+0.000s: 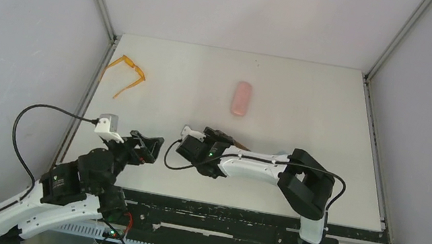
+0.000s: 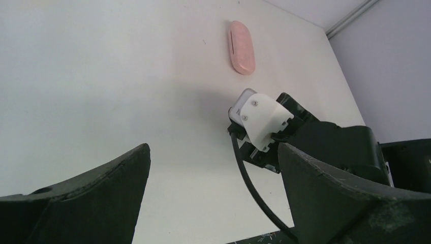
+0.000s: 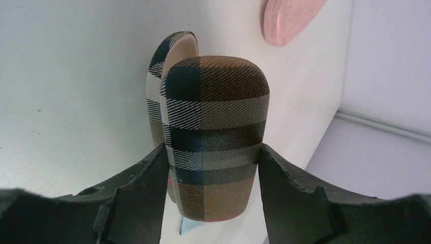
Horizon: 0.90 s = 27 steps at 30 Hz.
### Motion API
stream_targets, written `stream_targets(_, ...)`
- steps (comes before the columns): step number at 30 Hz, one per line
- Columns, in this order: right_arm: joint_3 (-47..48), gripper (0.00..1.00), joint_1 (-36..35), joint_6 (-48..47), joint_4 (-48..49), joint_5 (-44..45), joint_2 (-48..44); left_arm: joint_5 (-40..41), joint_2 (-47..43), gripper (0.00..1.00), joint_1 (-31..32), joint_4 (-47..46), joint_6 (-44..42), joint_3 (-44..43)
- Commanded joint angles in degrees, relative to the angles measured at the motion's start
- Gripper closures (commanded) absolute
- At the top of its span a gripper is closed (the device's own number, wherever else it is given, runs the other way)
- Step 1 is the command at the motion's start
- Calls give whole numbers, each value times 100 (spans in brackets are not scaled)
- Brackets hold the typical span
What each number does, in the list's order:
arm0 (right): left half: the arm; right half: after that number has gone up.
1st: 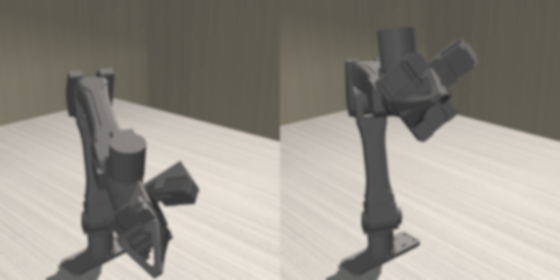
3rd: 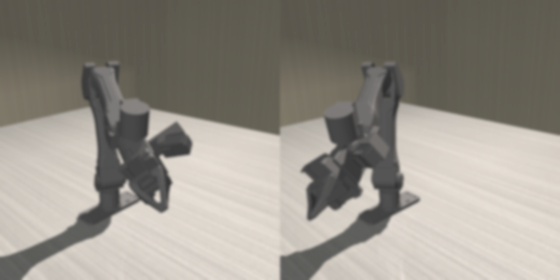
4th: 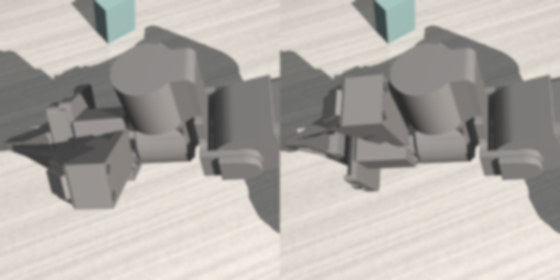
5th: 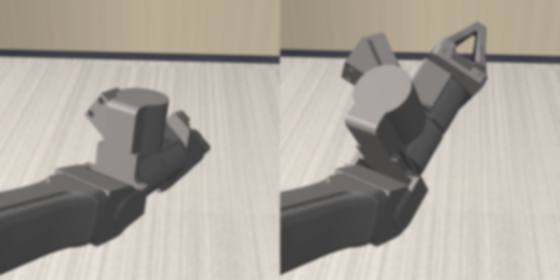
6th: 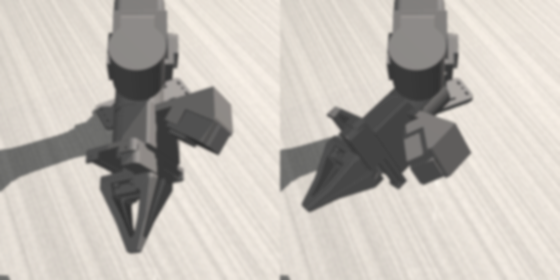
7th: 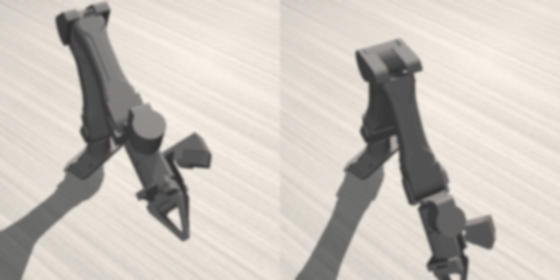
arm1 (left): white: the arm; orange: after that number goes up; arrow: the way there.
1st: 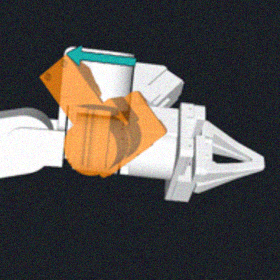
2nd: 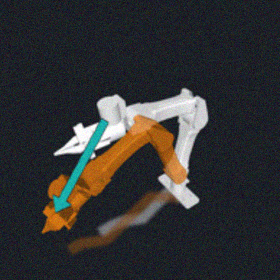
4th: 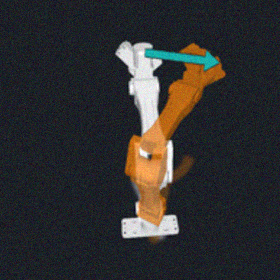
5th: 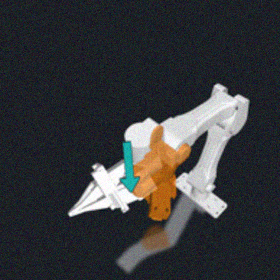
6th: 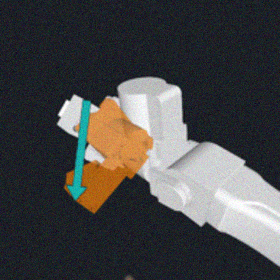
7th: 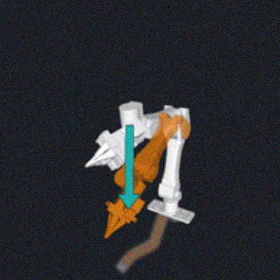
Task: Organize the sunglasses
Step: Place the sunglasses case at the center of the board.
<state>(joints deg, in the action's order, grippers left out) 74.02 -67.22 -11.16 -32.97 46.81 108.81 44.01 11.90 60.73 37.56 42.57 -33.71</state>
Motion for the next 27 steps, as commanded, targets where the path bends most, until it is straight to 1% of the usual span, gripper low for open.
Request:
stream_targets(1,-104,56,-186,-669,852,371,-104,196,-101,1,-20,49,41,4)
stream_targets(5,-218,39,-279,-658,920,152,-251,189,-193,1,-18,50,50,56)
stream_targets(7,-278,27,-303,-567,884,3,-348,166,-206,1,-26,57,50,66)
stream_targets(9,-317,19,-332,-502,848,-74,-472,152,-197,1,-18,81,50,58)
stream_targets(10,-318,17,-349,-473,837,-108,-520,144,-197,1,-18,89,50,58)
stream_targets(15,-598,12,-485,-241,753,-170,-855,104,-199,1,-25,121,50,36)
stream_targets(19,-634,12,-544,392,409,-602,-1417,52,-142,1,-18,98,62,49)
stream_targets(21,-643,12,-542,833,238,-856,-1812,11,-47,1,-20,38,67,64)
stream_targets(23,-670,14,-519,1366,117,-929,-2192,-71,114,1,-19,-74,52,98)
stream_targets(27,-1027,21,-235,2688,70,-955,-3005,-330,495,2,-23,-488,-75,173)
